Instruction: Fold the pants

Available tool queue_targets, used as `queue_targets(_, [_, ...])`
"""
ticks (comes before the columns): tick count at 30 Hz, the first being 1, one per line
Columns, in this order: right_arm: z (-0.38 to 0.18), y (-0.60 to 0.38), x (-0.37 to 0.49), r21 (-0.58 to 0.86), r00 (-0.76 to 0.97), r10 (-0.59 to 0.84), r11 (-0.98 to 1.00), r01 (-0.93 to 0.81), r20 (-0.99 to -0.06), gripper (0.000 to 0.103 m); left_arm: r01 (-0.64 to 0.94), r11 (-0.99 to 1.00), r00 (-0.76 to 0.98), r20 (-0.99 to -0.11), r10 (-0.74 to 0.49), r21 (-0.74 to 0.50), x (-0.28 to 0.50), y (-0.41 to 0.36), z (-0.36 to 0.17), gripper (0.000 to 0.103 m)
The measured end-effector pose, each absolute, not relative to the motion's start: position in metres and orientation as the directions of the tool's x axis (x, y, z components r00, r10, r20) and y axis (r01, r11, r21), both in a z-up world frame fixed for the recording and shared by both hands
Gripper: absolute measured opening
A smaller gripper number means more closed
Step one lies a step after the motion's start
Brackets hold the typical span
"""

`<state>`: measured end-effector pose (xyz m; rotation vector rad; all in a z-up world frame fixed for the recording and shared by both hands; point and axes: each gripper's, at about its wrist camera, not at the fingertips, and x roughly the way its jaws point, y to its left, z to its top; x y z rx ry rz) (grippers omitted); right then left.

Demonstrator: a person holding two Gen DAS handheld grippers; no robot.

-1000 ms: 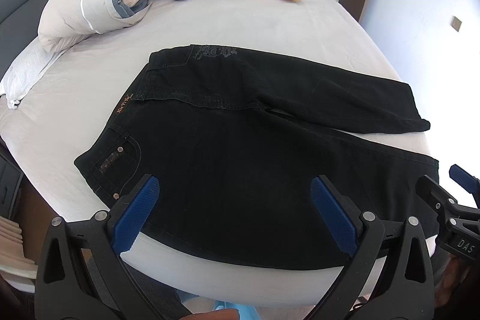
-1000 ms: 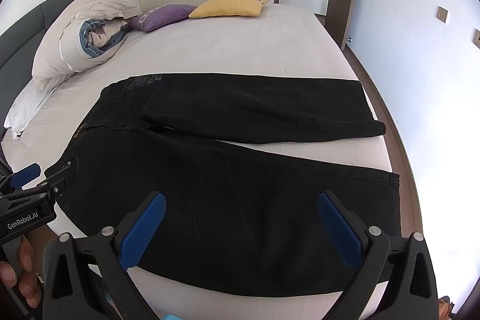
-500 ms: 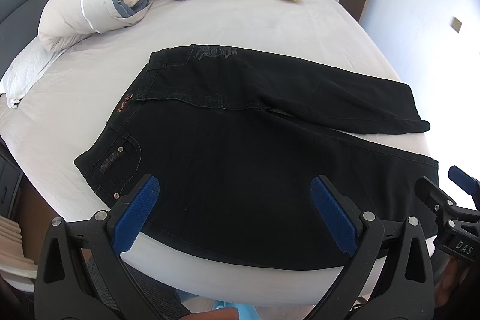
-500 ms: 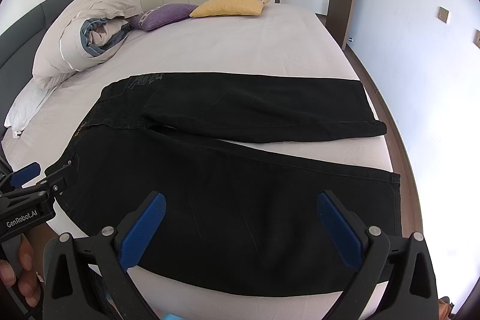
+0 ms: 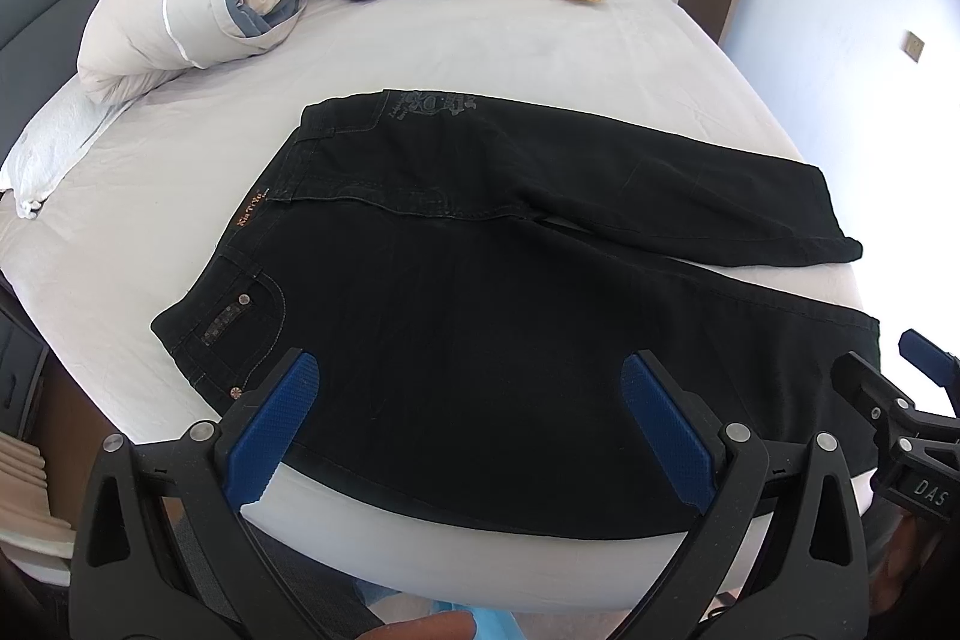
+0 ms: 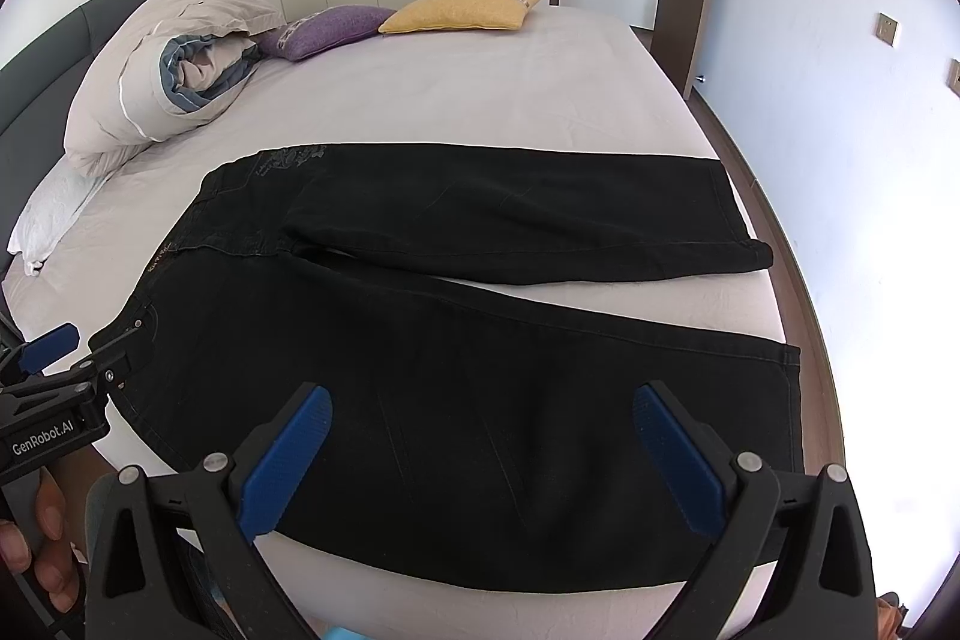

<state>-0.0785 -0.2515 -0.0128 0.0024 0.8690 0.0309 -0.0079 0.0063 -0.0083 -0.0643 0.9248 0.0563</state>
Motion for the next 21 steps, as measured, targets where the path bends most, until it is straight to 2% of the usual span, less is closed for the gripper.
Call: queue_targets(21, [-0.0154, -0.2473, -0.0807, 0.015, 0.643, 0.03, 0.999, -0.029, -0.765, 0.103, -0.063, 0.996, 0.598, -0.802, -0.012, -0.062, -0.0074, 0.0053, -0.0127, 0.103])
